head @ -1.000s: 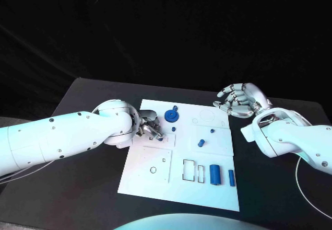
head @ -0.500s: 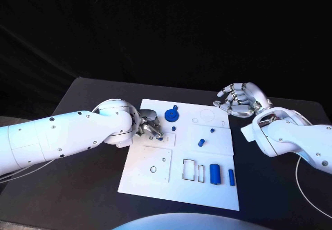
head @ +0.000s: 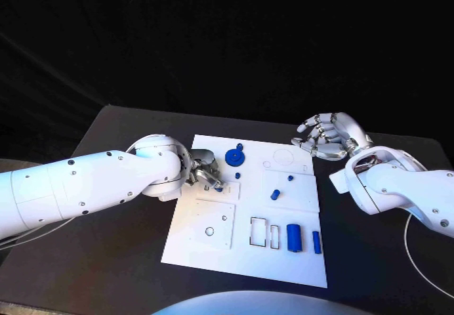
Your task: Assemble the parts on the task board
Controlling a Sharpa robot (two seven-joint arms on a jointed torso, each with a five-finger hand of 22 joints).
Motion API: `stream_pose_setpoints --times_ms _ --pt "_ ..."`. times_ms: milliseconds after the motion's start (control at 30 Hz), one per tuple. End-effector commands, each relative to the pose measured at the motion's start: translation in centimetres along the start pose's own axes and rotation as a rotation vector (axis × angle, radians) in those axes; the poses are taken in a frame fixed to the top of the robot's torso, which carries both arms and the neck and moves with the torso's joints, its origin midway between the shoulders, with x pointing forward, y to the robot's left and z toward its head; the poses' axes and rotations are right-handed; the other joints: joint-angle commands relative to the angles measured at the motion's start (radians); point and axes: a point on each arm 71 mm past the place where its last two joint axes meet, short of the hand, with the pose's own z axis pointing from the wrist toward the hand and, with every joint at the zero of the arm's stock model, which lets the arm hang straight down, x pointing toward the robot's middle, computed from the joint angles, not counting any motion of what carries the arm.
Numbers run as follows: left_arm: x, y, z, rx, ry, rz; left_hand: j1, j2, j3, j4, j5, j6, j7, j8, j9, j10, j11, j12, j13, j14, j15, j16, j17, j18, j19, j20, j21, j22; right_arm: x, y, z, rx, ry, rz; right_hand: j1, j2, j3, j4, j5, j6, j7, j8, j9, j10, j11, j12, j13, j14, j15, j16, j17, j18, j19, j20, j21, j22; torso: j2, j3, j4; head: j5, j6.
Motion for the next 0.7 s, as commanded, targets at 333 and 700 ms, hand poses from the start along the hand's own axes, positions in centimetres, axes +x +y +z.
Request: stream_pose_setpoints --times_ms 333,700 --pt "0.33 -0.15 0.09 0.005 0.028 0.003 -0.008 0.006 -0.044 0.022 -0.005 0.005 0.005 -0.011 0.002 0.002 -0.005 0.005 0.002 0.075 -0.005 -0.002 0.138 -0.013 0.005 -0.004 -0.002 0.001 0.12 0.10 -0.02 -0.011 0.016 -0.003 -0.010 0.003 0.008 0.001 0.001 -0.007 0.000 0.008 -0.001 -0.006 -0.002 -0.006 -0.004 -0.008 -0.002 -0.009 -0.001 0.019 -0.003 0.004 -0.006 -0.003 0.000 0.0003 0.0001 -0.001 0.000" --pt "0.33 -0.08 0.11 0.003 0.031 0.005 -0.007 0.006 -0.080 0.040 -0.004 0.007 0.005 -0.015 0.003 0.001 -0.004 0.005 0.002 0.075 -0.005 -0.002 0.139 -0.014 0.007 -0.003 -0.002 0.003 0.10 0.09 -0.04 -0.010 0.015 -0.003 -0.013 0.002 0.008 0.001 0.000 -0.007 0.000 0.009 -0.001 -0.007 -0.001 -0.007 -0.007 -0.009 -0.001 -0.012 -0.002 0.019 -0.003 0.004 -0.008 -0.005 0.000 0.0001 0.0000 -0.001 0.000"
